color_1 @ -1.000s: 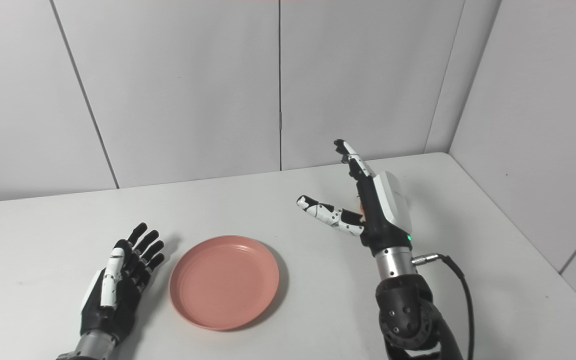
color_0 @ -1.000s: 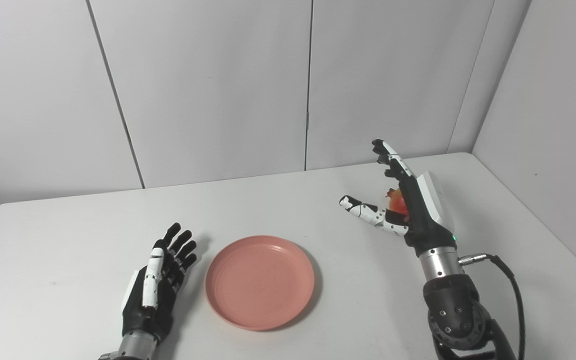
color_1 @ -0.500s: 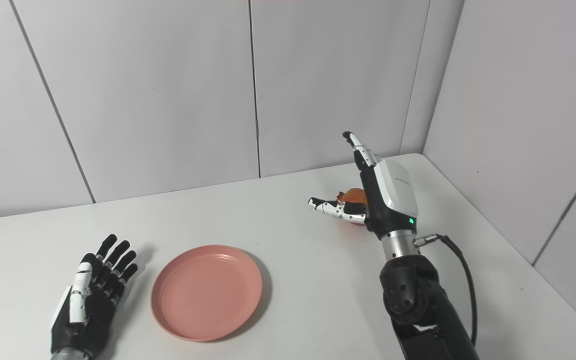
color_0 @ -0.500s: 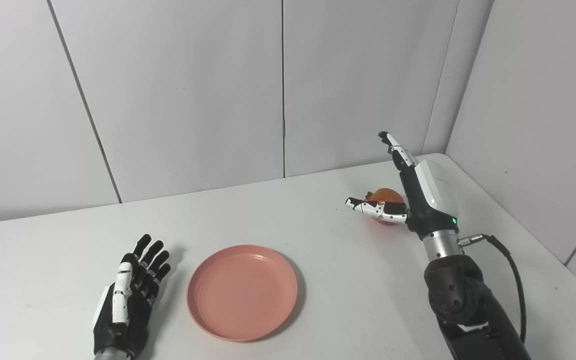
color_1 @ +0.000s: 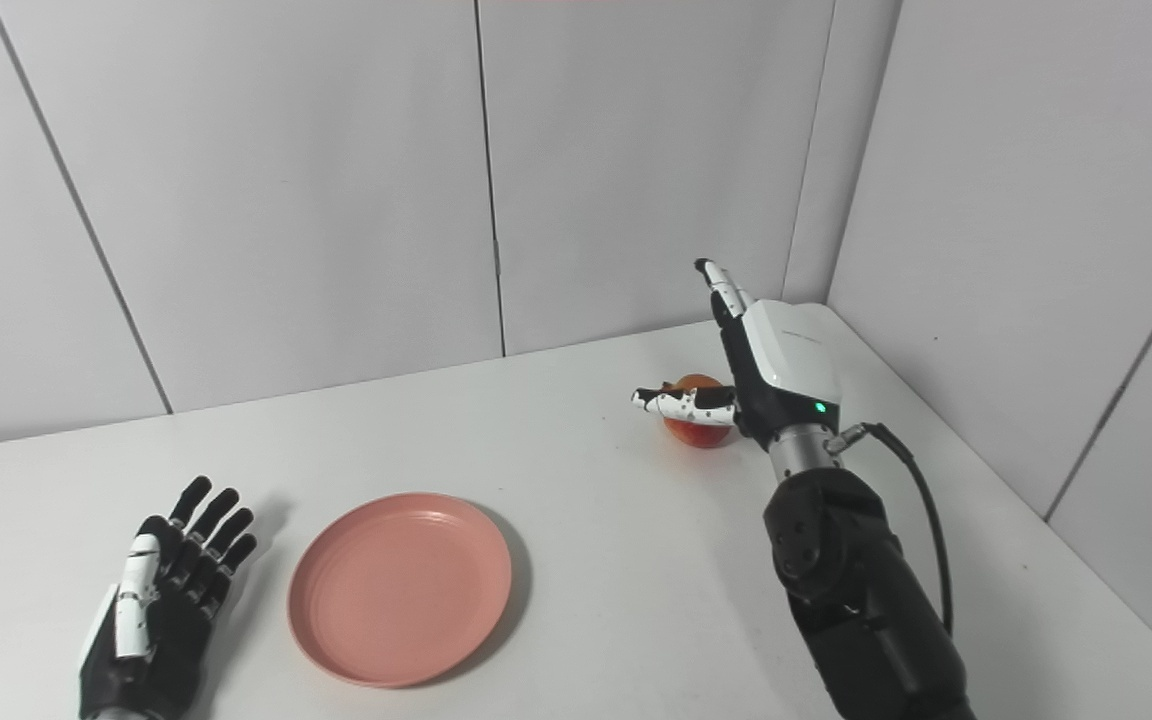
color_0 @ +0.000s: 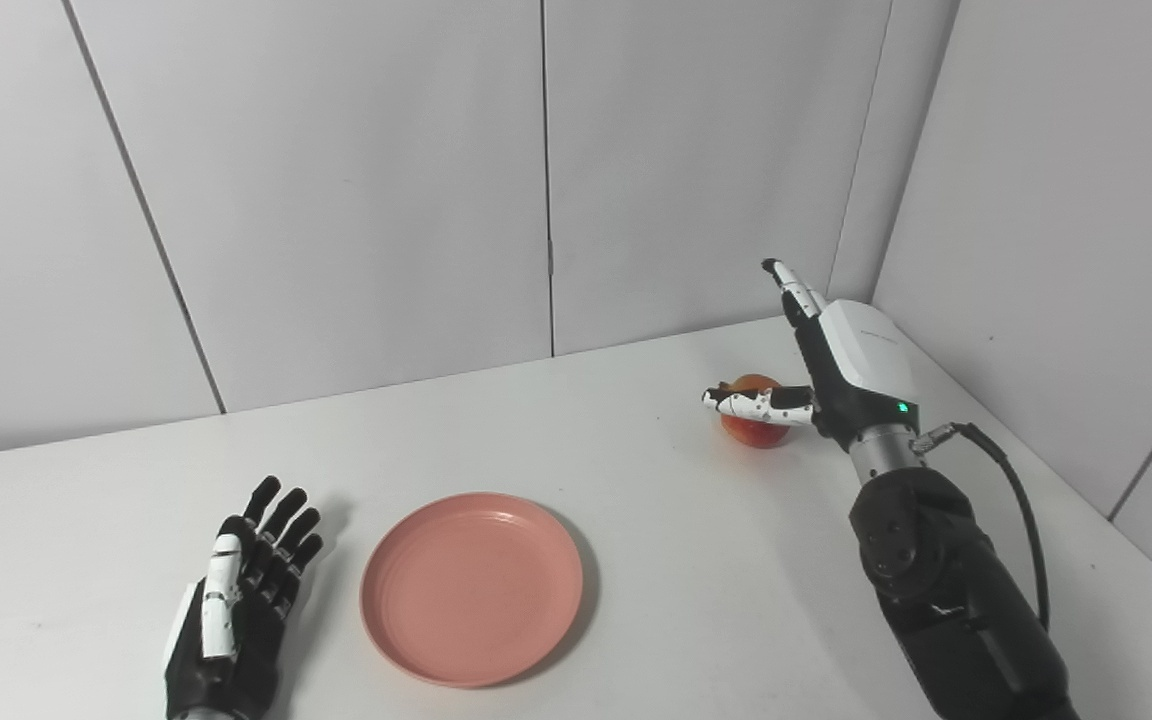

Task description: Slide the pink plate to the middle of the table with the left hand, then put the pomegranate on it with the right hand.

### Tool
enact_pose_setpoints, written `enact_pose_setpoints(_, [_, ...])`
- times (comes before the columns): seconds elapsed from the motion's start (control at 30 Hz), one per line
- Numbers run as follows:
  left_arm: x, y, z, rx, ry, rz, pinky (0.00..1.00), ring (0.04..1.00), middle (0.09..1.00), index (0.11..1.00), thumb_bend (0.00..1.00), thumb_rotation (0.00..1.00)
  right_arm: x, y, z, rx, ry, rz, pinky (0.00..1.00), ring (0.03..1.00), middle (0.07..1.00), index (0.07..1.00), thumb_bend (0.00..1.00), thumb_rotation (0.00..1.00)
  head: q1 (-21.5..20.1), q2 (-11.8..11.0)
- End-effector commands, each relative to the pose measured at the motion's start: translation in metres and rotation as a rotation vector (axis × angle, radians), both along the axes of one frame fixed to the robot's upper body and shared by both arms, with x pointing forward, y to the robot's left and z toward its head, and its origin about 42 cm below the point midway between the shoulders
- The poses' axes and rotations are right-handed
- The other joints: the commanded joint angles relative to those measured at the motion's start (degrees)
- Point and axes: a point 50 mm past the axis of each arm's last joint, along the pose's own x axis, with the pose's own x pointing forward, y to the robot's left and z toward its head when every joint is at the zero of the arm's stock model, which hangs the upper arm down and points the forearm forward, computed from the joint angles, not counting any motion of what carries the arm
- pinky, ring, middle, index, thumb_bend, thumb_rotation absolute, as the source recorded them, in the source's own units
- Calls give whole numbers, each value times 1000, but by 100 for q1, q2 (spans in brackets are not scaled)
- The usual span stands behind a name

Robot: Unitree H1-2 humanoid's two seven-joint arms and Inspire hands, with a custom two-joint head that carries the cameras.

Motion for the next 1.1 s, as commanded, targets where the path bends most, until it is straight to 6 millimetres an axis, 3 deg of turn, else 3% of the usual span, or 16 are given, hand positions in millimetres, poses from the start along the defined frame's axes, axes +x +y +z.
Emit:
enact_pose_setpoints(0.0, [1, 4, 1, 3, 16, -5, 944, 923, 928, 922, 328, 1000, 10, -5, 24, -20, -28, -13, 757, 880, 938, 954, 972, 459, -8, 28])
enact_pose_setpoints(1.07, [0, 11, 5, -4, 28, -8, 937, 917, 922, 917, 325, 1000, 62, -25, 5, -31, 155, -47, 733, 849, 920, 930, 979, 435, -80, 220])
